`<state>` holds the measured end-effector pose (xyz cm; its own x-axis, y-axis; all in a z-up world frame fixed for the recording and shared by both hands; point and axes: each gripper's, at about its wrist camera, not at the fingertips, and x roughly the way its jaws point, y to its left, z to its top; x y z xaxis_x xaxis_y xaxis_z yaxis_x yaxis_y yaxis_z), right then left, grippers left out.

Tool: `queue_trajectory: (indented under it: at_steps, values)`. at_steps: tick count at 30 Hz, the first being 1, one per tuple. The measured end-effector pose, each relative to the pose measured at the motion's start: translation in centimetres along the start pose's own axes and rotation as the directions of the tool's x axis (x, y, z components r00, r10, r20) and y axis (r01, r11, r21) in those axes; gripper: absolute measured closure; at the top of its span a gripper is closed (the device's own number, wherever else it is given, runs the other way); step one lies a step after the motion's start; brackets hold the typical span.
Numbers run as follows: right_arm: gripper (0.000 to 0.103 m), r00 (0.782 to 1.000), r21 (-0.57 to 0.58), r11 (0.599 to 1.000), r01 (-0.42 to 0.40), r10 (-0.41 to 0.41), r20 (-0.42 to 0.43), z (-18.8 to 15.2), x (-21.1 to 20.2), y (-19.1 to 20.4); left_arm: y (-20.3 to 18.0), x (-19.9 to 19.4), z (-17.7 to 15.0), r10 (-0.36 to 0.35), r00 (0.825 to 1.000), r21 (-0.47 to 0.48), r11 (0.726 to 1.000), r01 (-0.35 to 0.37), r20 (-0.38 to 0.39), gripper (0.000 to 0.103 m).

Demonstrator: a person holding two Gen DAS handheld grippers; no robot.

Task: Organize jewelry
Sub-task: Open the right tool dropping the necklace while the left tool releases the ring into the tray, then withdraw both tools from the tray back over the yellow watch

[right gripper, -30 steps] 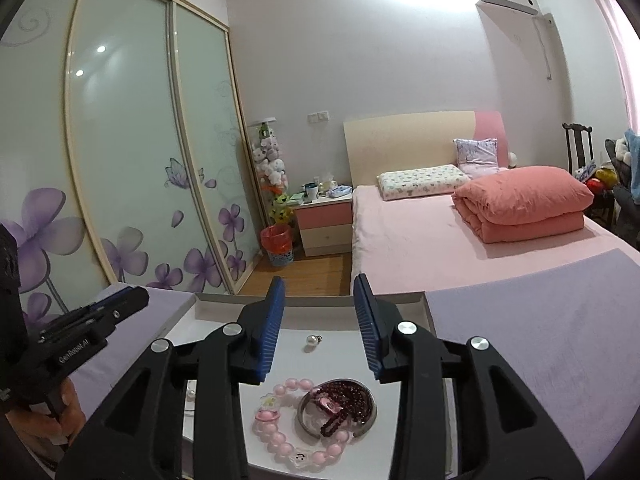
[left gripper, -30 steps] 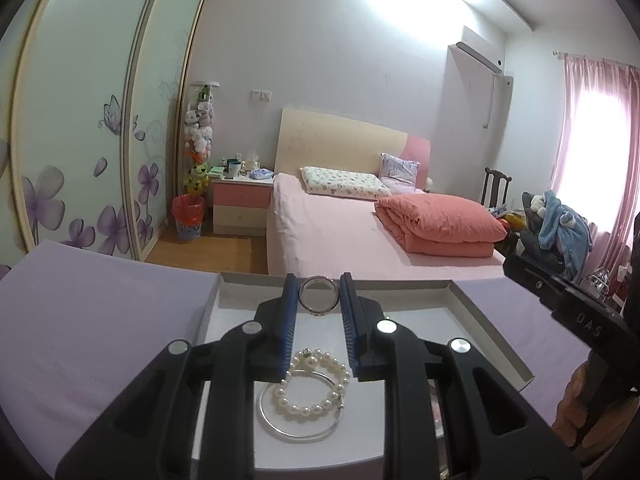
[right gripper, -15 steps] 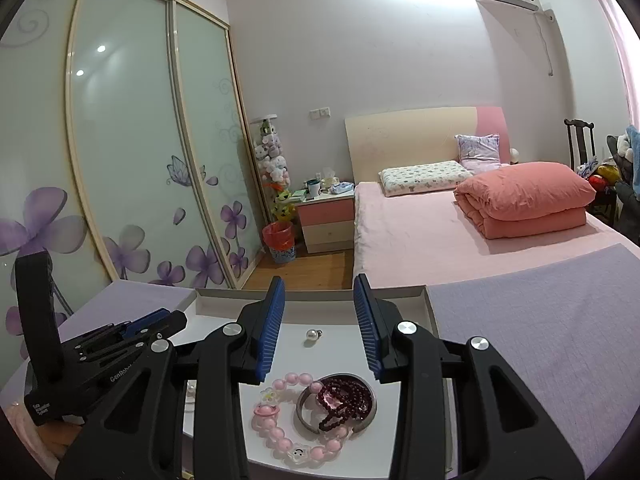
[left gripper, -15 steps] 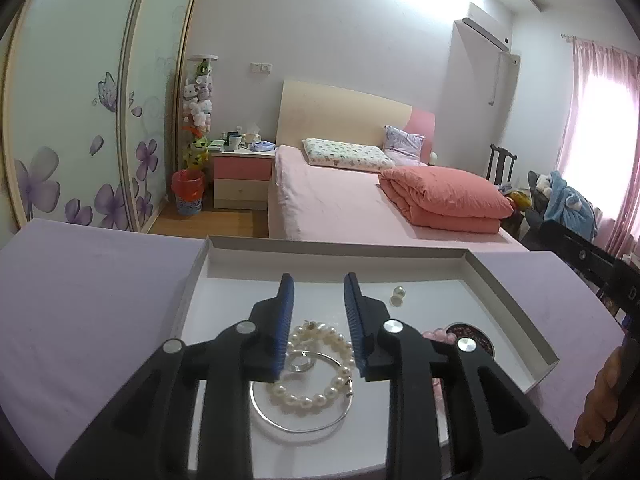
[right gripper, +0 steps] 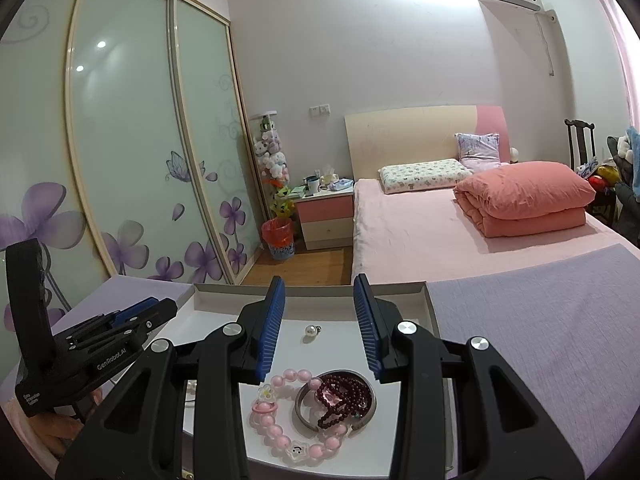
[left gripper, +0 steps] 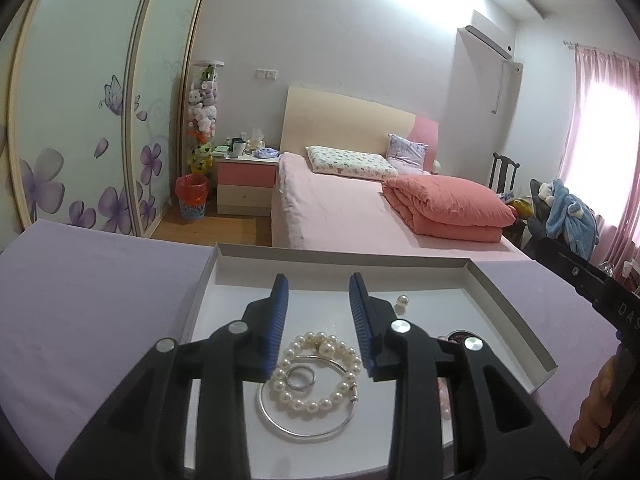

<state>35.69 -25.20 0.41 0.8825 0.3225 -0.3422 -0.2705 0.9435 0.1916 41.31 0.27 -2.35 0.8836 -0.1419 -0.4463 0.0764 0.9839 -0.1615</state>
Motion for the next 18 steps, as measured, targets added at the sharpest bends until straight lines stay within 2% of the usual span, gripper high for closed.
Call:
queue_trajectory:
  at_steps: [12,15,18]
  values:
    - [0.066,1.0,-0.002,1.0,0.006,-0.006,-0.001,-0.1,0.0,0.0,-0.7,-0.2,-0.5,0.004,1.0,0.004,1.0,-0.004,-0.006,0.068]
    - [0.066,1.0,-0.003,1.0,0.015,-0.015,-0.006,-0.2,-0.4,0.0,-0.6,-1.1,-0.6,0.004,1.0,-0.002,1.0,-0.004,-0.009,0.068]
    - [0.066,1.0,-0.002,1.0,0.017,-0.017,-0.017,-0.4,-1.5,0.2,-0.4,-3.0,-0.8,-0.002,1.0,-0.007,1.0,0.002,0.0,0.062]
